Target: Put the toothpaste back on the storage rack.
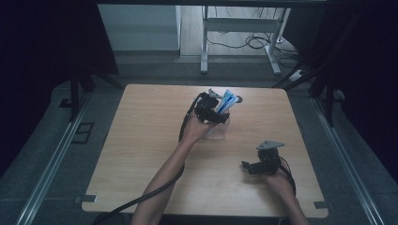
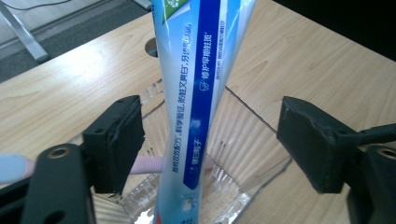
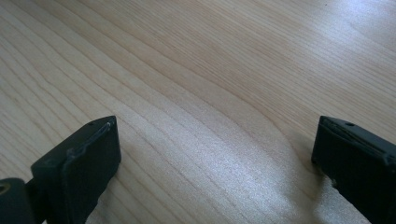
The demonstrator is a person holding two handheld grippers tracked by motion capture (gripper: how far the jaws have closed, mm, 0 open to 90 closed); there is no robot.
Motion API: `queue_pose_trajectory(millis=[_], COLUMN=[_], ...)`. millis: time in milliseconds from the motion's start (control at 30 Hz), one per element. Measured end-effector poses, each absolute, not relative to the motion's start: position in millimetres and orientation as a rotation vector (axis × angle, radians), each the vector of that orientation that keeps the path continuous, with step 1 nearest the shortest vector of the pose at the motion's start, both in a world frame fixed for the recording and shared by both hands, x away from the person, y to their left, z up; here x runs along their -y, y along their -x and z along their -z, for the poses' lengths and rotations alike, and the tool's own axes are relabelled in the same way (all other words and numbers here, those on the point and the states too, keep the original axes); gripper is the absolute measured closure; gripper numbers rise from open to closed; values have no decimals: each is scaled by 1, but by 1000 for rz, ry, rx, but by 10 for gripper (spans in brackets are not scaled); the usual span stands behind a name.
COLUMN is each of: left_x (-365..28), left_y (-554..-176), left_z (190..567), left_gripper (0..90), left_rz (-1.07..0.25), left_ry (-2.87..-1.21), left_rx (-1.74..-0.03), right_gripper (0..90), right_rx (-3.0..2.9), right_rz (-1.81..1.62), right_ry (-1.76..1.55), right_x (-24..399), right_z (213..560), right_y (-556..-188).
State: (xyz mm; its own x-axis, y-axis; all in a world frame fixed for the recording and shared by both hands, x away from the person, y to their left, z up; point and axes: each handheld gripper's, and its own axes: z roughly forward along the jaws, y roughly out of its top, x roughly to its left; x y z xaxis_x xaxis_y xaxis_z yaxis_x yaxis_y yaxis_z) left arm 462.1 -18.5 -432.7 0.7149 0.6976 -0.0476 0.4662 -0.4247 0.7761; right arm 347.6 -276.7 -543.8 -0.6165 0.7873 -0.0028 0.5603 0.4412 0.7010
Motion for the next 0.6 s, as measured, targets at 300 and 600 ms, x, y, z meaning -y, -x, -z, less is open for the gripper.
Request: queue_pose_trajectory(millis=[300, 600], left_x=[13, 8], left_y=[-452, -437], left_z=[432, 427], left_gripper=[140, 107], left_rz=[-355, -358], left_ry=[-2111, -2135], left_rx=[-856, -819], right_gripper=[7, 7], right_rx=[-2370, -2370], right_rz=[-968, -968], right_ry=[-1154, -1155], right_x=[277, 277], right_z=[544, 544], right_y=[-348, -348])
